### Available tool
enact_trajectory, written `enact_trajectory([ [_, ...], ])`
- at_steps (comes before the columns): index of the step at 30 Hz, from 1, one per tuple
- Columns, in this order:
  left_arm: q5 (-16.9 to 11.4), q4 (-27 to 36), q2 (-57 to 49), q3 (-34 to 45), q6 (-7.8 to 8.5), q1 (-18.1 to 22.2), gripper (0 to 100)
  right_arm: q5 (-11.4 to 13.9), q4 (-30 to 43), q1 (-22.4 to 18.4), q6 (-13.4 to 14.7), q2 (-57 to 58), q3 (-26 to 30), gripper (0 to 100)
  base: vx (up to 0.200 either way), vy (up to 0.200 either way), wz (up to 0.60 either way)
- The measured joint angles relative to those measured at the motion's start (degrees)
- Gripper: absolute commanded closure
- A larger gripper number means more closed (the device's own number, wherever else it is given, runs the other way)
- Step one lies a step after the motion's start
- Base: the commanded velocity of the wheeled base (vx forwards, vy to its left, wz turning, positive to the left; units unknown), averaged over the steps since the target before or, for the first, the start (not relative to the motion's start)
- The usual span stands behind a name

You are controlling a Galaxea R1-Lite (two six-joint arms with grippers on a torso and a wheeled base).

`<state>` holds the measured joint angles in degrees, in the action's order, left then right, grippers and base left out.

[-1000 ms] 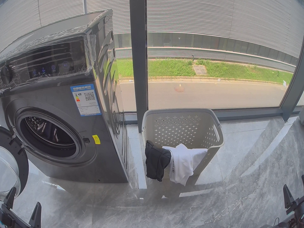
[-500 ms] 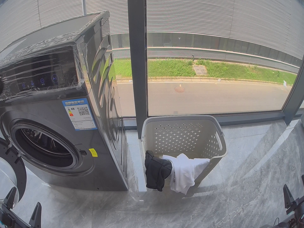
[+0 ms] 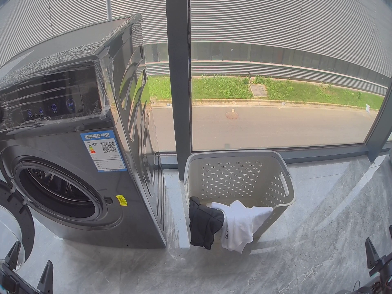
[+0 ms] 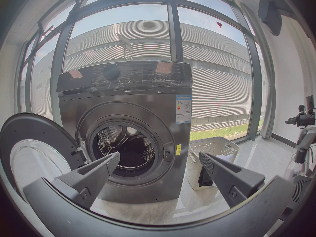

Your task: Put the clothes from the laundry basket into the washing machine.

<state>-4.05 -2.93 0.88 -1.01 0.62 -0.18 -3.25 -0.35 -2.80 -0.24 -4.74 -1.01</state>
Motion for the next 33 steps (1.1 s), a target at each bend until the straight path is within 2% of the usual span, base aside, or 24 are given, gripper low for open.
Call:
enact_trajectory([
  [3,0.0,0.0,0.0,0.0,-0.02,0.0,0,0.0,0.0,0.0,0.0,0.0,0.0,0,0.200,0.200,0.00],
  [6,0.0,-0.1,0.0,0.0,-0.05,0.0,0,0.0,0.0,0.0,0.0,0.0,0.0,0,0.200,0.000,0.00],
  [24,-0.1,-0.2,0.0,0.0,0.06,0.0,0,-0.1,0.0,0.0,0.0,0.0,0.0,0,0.000,0.000,0.00],
  [33,-0.2,0.1,0.0,0.0,0.27,0.0,0,-0.1,0.0,0.0,0.0,0.0,0.0,0,0.200,0.000,0.00],
])
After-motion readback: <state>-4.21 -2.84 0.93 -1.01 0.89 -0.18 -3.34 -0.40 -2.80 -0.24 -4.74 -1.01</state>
